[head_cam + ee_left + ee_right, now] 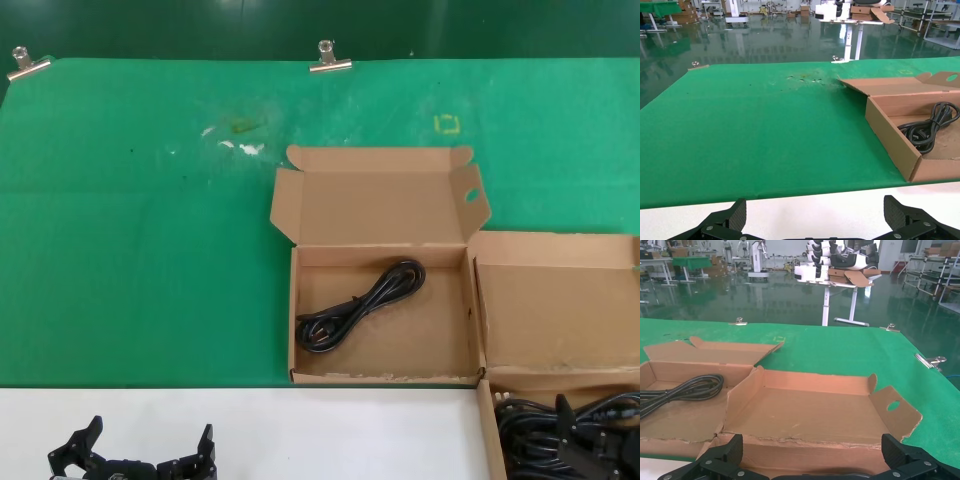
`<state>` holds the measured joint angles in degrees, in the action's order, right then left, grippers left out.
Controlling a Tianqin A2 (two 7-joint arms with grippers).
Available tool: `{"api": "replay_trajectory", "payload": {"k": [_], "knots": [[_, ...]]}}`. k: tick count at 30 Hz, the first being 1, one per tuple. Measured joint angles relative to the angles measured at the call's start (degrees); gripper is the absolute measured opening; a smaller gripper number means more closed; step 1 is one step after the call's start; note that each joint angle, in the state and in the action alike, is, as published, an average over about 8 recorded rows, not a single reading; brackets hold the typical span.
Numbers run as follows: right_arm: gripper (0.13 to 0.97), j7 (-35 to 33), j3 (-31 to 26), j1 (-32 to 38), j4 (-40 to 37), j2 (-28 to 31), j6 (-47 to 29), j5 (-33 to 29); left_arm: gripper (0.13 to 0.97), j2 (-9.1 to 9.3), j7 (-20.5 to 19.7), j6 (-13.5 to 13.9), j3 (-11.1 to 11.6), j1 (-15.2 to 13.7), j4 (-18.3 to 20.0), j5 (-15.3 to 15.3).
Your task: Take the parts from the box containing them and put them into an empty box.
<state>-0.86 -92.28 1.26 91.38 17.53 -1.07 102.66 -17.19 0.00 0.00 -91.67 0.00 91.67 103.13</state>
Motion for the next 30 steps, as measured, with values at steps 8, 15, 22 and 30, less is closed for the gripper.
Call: {"api": "replay_trajectory", "payload": {"k": [8, 15, 22, 30], "knots": [[0.966, 0.00, 0.00, 0.00, 0.00, 0.00, 0.00, 0.00, 0.966, 0.00, 0.00, 0.00, 0.00, 0.00, 0.00, 0.00], [0.966, 0.00, 0.00, 0.00, 0.00, 0.00, 0.00, 0.00, 0.966, 0.00, 0.00, 0.00, 0.00, 0.00, 0.00, 0.00], [0.966, 0.00, 0.00, 0.00, 0.00, 0.00, 0.00, 0.00, 0.966, 0.00, 0.00, 0.00, 0.00, 0.00, 0.00, 0.00], [0.966, 0.00, 0.00, 0.00, 0.00, 0.00, 0.00, 0.00, 0.966, 0.00, 0.00, 0.00, 0.00, 0.00, 0.00, 0.00]]}}
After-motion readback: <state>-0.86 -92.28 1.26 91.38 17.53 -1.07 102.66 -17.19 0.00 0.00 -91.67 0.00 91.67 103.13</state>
